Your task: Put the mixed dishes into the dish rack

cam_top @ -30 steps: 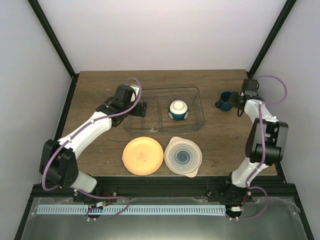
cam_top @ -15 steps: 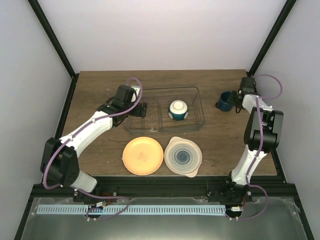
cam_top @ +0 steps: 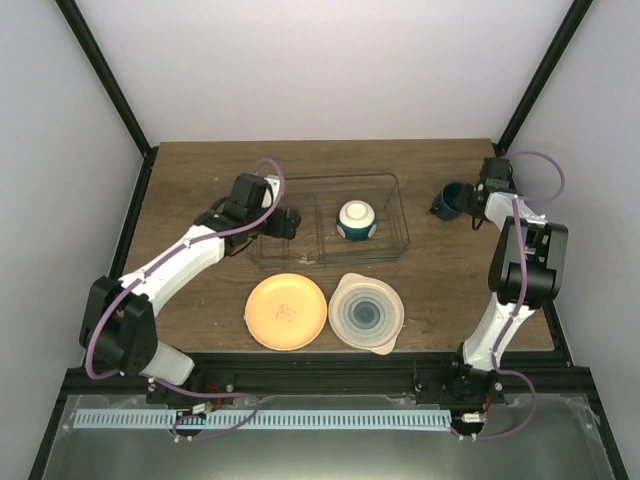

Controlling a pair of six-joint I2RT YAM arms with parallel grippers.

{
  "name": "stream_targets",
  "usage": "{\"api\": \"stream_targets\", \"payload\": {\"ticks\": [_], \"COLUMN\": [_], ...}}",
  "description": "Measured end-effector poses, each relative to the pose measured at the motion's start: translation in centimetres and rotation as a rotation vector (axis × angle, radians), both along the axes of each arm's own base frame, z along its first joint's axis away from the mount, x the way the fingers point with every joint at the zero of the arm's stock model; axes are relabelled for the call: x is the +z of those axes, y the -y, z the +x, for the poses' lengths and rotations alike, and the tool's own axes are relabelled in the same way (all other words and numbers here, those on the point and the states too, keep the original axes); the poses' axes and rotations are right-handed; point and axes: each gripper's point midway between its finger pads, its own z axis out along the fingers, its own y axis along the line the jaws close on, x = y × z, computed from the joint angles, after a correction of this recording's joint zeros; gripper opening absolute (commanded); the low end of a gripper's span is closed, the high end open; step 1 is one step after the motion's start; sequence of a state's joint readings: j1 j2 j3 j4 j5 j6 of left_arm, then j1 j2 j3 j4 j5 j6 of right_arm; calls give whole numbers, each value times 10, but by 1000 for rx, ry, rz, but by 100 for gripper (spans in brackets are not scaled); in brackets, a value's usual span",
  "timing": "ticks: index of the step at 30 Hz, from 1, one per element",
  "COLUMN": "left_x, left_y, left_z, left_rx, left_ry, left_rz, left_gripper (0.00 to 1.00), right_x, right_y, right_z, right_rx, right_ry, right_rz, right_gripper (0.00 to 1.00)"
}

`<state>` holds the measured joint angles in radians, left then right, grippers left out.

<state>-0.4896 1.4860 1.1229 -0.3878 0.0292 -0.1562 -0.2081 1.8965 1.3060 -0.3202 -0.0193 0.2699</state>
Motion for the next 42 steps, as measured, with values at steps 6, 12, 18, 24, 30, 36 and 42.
{"api": "stream_targets", "payload": {"ticks": [6, 12, 18, 24, 30, 36, 42], "left_x": [-5, 25, 44, 46, 50, 56, 72], "left_y": [13, 40, 56, 76, 109, 121, 127], "left_z": [-30, -50, -60, -77, -100, -105, -110], "left_rx": [-61, -153, -207, -262, -346, -353, -372], "left_ry": [-70, -92, -105, -152, -210, -227, -213], "left_rz": [-137, -366, -492, -595, -733, -833, -928], "left_gripper": [98, 98, 97, 97, 96, 93, 91], "right_x": [2, 27, 90, 141, 149, 139, 163], "right_y": [-8, -18, -35, -62, -92, -123, -162], "right_z": [-25, -43, -50, -66, -101, -132, -144], "right_rx": [11, 42, 106, 216, 320, 409, 514], "right_ry": [4, 96, 325, 545, 710, 813, 919], "right_rz": [11, 38, 61, 108, 176, 297, 383], "right_gripper": [1, 1, 1, 1, 1, 1, 1]}}
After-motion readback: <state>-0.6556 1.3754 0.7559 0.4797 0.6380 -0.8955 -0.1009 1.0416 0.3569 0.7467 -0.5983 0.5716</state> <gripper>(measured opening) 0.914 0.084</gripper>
